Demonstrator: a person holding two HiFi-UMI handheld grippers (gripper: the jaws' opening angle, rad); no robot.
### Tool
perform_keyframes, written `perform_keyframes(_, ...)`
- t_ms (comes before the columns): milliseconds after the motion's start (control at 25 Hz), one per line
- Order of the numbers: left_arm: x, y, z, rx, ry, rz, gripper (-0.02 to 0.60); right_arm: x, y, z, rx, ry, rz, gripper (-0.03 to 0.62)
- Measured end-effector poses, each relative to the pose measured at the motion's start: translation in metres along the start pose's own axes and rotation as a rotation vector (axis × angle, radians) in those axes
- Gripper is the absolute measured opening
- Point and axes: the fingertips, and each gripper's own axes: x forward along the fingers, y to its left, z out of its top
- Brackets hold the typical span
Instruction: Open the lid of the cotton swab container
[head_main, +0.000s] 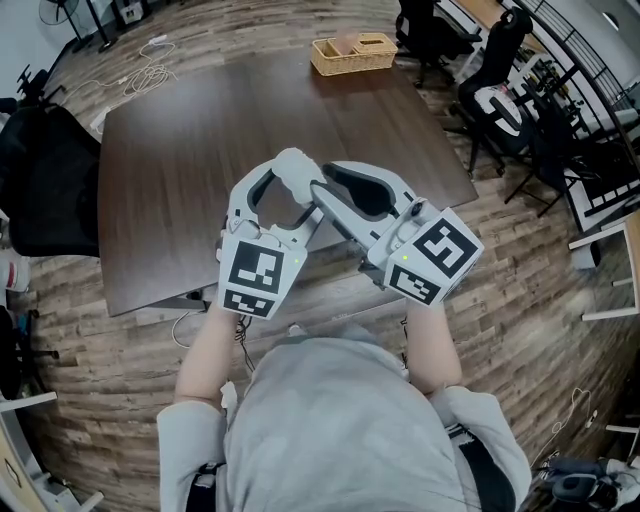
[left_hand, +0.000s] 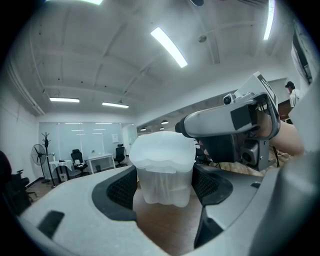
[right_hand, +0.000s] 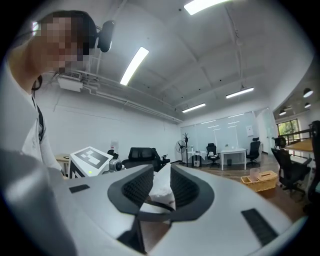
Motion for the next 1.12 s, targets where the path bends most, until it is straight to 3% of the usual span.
perform_keyframes(240,0.0,0.003,0.006,-0.004,-0.015,0.017,0.325,-0.011,-0.008,0.007,-0.012,-0.018,-0.023,0.099)
perform_keyframes(560,0.004,-0.004,0.018,-0.009,-0.022,0.036,0.325,-0.029,-0.033,0.005,-0.064,0.009,-0.117,0.031)
perform_keyframes(1120,0.0,-0.013,0.036,-0.029,-0.045,0.104,0.325,-0.057,-0.05,0.007,-0.158,0.021,-0.222,0.028)
